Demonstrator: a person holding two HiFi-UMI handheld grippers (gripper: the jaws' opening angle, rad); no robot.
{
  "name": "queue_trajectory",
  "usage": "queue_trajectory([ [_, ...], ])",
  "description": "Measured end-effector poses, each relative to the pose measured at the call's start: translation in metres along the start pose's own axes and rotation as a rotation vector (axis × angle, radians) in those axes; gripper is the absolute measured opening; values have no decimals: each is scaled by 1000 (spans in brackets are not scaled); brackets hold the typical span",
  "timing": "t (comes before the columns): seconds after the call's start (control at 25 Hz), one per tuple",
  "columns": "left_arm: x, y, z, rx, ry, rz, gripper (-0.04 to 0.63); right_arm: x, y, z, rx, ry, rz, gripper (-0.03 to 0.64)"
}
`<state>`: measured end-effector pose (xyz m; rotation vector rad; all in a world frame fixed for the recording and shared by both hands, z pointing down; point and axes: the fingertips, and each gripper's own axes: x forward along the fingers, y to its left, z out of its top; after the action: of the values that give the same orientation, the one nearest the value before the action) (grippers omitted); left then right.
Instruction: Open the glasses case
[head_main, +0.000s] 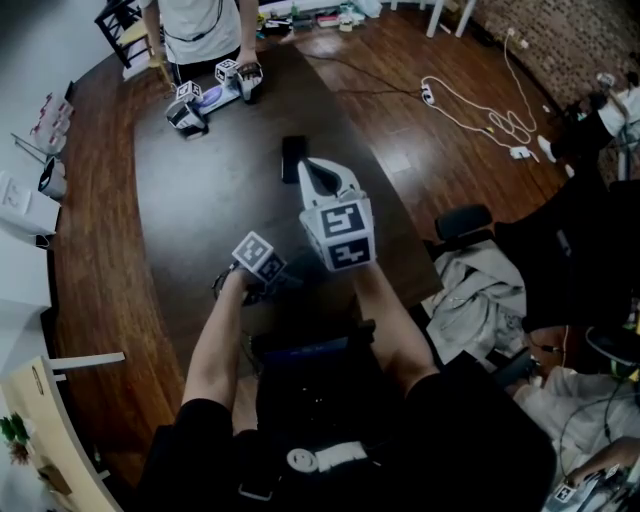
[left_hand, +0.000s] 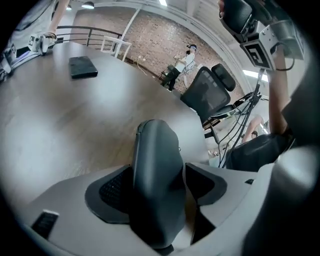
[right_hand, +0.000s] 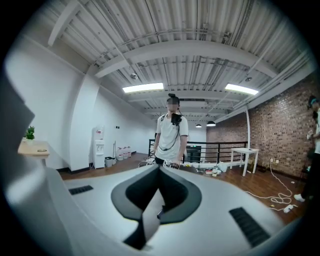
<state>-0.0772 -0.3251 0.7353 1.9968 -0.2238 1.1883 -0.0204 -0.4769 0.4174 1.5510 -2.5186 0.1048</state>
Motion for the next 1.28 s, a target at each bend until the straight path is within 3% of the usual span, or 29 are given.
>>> queue_trajectory([
  [0.16,-1,-11,-2,-37,0,-56,311,-2,-2,2,6,-7,-3,17],
  [0.28,-23,0,32,-102,-213,-61,308,-4,-5,-1,9,-7,-2,17],
  [0.44,-93,19,63,-198,-506,-22,307,-4,1,0,-11,-4,5,15],
  [0.52,-128,26,67,-193,-598,34,307,-3,9,1,-28,-5,19,15],
  [0.64,-176,35,68,-170,-685,188,307,-2,24,4,-66,-8,45,17],
  [0.76,-215,32,68,-129,-742,332,307,0,48,0,-151,11,92,15],
  [1.0,-261,0,70,2,-785,496,307,2,101,-38,-503,149,199,21],
  [1.08,-272,-10,72,52,-783,545,307,0,109,-41,-506,152,228,47],
  [1.28,-282,-29,74,169,-751,624,307,-5,121,-29,-334,127,331,89],
])
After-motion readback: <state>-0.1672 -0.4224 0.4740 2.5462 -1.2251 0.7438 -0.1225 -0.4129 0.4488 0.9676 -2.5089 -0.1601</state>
